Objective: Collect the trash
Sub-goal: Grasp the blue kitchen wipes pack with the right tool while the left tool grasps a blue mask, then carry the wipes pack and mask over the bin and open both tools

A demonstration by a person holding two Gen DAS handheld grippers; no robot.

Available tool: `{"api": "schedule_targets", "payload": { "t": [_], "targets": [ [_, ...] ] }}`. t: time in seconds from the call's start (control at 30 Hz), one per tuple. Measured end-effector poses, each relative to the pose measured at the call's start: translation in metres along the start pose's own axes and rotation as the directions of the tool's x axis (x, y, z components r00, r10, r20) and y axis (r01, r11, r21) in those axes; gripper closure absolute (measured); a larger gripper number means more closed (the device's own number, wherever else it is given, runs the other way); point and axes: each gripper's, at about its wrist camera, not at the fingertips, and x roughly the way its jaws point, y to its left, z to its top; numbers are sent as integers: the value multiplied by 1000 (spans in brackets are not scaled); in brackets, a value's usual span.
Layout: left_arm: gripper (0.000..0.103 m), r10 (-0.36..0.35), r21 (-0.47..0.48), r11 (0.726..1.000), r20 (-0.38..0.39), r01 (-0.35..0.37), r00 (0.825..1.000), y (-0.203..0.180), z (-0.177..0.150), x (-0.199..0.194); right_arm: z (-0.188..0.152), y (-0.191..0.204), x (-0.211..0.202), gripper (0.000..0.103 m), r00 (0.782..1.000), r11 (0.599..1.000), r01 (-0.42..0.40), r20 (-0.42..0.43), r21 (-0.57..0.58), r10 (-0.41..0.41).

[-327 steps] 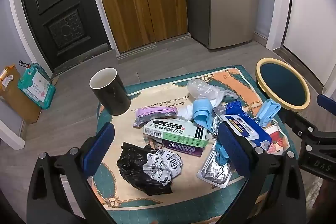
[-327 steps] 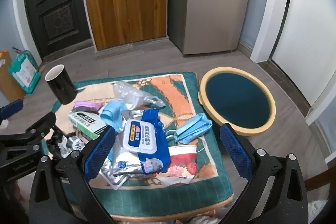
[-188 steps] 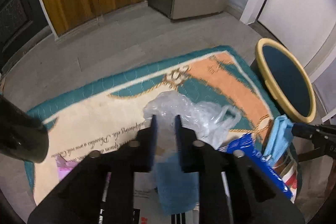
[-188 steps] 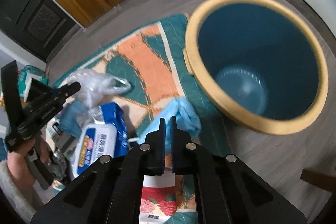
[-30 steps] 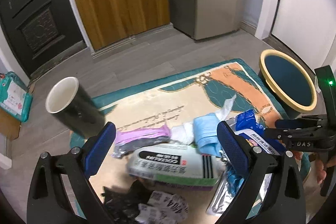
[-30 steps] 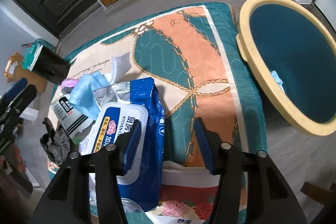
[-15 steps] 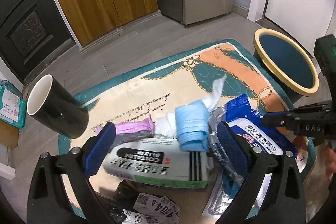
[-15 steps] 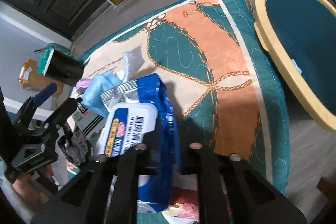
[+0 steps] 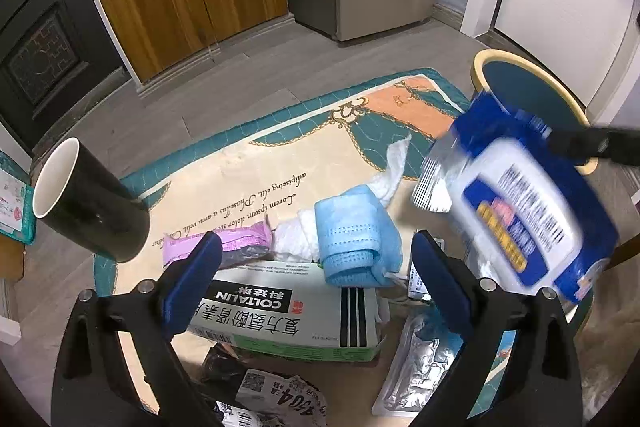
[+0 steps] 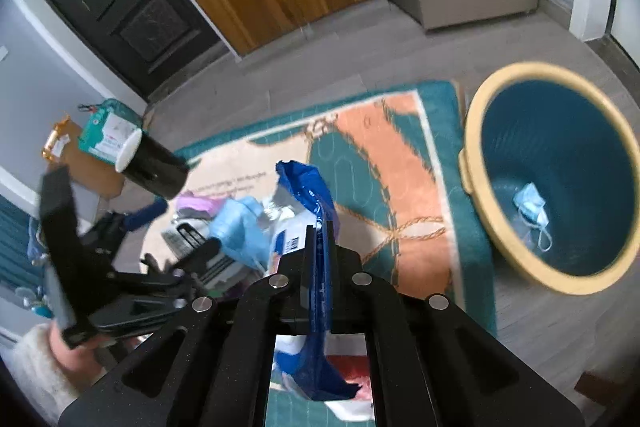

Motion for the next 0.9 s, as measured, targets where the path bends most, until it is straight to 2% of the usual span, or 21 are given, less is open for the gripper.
{"api": "schedule_targets", "payload": {
  "t": [0.07, 0.1, 0.23, 0.27, 0.3, 0.47, 0.6, 0.9],
  "targets": [
    [17, -13, 4, 1000, -11, 13, 1000, -2, 1, 4, 5, 2, -11, 99, 999, 999, 21, 39, -25, -20],
    [23, -23, 4, 1000, -18, 23, 1000, -2, 1, 6, 7, 3, -15, 99, 998, 999, 33, 56, -36, -30],
    [55, -70, 13, 997, -45, 71, 996, -8, 2, 13, 12, -1, -23, 99, 995, 999, 41, 92, -35, -37],
    [60, -77, 21, 997, -51, 78, 996, -11, 2, 13, 13, -2, -25, 99, 994, 998, 42, 98, -38, -38],
    [72, -82, 40, 996, -57, 85, 995, -15, 2, 14, 14, -2, -26, 99, 994, 998, 43, 101, -40, -39],
    [72, -90, 62, 994, -22, 92, 996, -22, 6, 2, 16, -3, -32, 99, 992, 998, 42, 123, -43, -37],
    [73, -85, 76, 994, 45, 81, 995, -26, 15, -18, 19, -3, -42, 99, 988, 998, 42, 152, -52, -34],
    [73, -71, 81, 995, 180, 57, 981, -31, 38, -56, 30, -7, -69, 99, 974, 997, 59, 223, -48, -47]
  ]
}}
